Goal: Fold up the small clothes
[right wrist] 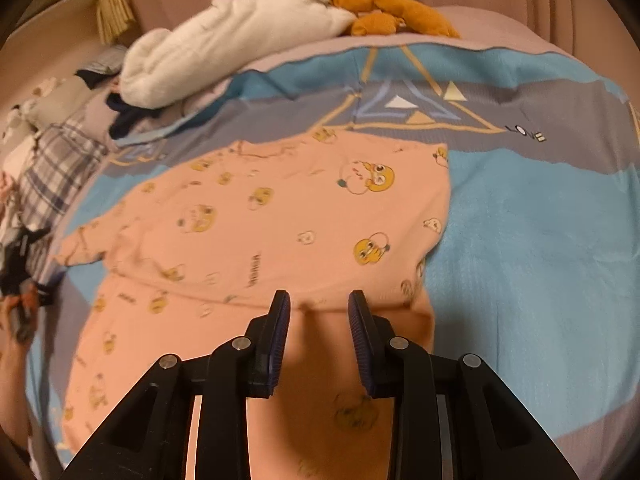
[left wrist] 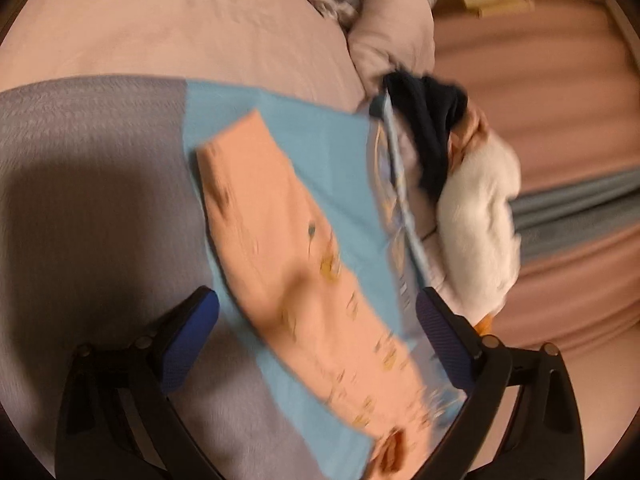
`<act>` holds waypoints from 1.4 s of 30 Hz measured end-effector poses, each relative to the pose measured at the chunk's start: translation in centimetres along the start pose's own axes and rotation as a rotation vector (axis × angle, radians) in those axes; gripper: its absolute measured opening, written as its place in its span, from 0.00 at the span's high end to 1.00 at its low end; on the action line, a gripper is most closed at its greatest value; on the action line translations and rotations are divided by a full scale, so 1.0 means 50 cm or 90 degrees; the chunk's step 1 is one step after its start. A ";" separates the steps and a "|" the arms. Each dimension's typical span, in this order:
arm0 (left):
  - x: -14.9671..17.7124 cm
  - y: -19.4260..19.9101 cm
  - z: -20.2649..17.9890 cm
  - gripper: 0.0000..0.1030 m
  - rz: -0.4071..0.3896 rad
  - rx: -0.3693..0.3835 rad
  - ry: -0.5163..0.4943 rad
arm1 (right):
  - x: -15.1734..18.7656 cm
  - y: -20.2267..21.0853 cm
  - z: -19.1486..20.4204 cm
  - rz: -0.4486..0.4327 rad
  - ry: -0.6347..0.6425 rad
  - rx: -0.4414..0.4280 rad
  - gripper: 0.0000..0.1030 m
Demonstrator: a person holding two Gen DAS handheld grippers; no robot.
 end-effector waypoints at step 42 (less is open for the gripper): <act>0.848 -0.225 -0.526 0.51 0.303 -0.063 -0.713 | 0.158 0.186 -0.163 -0.075 -0.156 -0.034 0.69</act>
Point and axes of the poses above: each gripper's, at about its wrist camera, not at the fingertips, and y roughly against the way its jaws point, z to its left, x to its underside, the point moved 2 cm from there along -y, roughly the way its jaws point, and after that the axes turned 1 degree about z, right-handed, at the moved point
